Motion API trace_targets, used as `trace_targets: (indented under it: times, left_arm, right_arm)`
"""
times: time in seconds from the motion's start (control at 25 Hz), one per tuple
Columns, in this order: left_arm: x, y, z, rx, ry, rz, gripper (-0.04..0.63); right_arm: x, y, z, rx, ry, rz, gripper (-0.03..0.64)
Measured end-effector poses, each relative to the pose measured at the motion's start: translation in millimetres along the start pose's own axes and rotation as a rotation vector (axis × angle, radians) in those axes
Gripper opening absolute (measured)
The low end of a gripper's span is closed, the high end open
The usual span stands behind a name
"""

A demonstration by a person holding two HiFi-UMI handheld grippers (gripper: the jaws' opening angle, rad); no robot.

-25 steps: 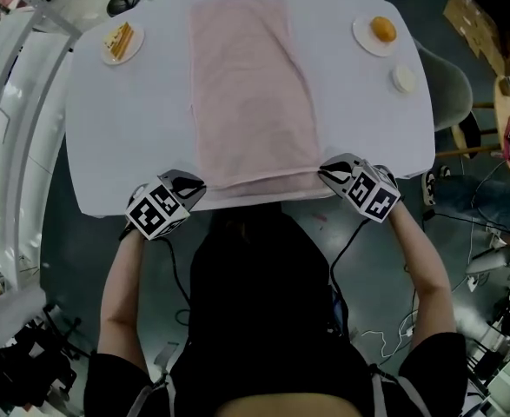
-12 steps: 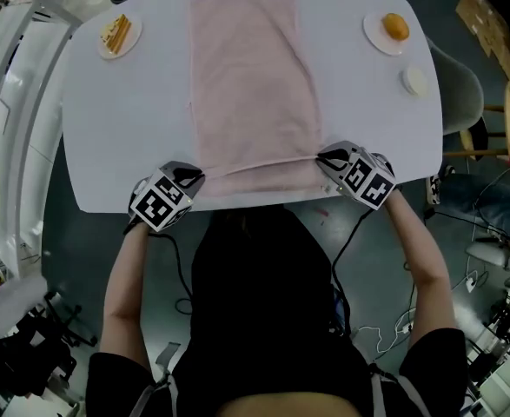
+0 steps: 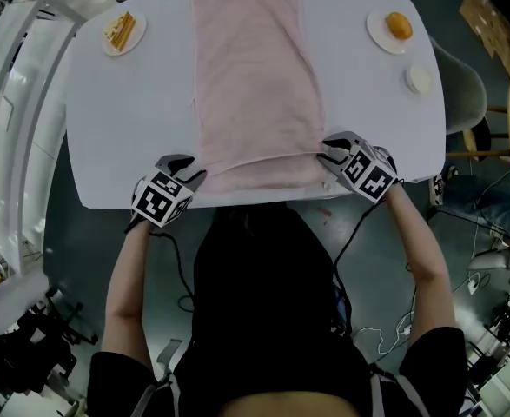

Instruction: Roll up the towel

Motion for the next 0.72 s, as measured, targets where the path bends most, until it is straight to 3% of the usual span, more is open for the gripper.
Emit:
trace_targets:
  times: [0.08, 0.2, 0.32, 0.44, 0.6, 0.64, 0.68, 0.72]
  left_arm:
    - [-7, -10, -2, -0.028, 0.027, -0.053, 0.203]
    - [-23, -30, -11, -0.097, 0.112, -0.149, 0.206]
    - [-37, -32, -18, -0.114, 0.159, -0.157, 0.206]
    - [-42, -17, -19, -0.041, 0.158, -0.097, 0.206]
    - [-35, 31, -20, 0.104, 0.165, 0.062, 0.206]
    - [-29, 45, -17, 0.143, 0.152, 0.105, 0.206]
    - [-23, 56, -13, 0.178, 0.132, 0.138, 0.206]
    - [-17, 64, -8, 0.206, 0.11, 0.161, 0.206]
  right_arm:
    - [-7, 8, -7, 0.001, 0.023, 0.049, 0.138]
    - [-21, 18, -18, 0.013, 0.062, 0.115, 0.138]
    - [-34, 17, -23, 0.013, 0.072, 0.148, 0.138]
    - [-37, 8, -21, 0.038, 0.068, 0.141, 0.138]
    - [-22, -1, -14, 0.09, 0.047, 0.117, 0.138]
    - [-18, -3, -9, 0.122, 0.033, 0.1, 0.175]
    - [-14, -5, -3, 0.158, 0.017, 0.079, 0.294]
    - [-12, -7, 1, 0.187, 0.005, 0.062, 0.314]
Point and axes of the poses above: the fingertips, and each gripper's own axes: x forward along the fingers, y to its right, z out of its underside, the point moved 3 cm from there along -x, backward along the fingers, and after that the axes turned 11 degrees about y, right-handed, at the moved point
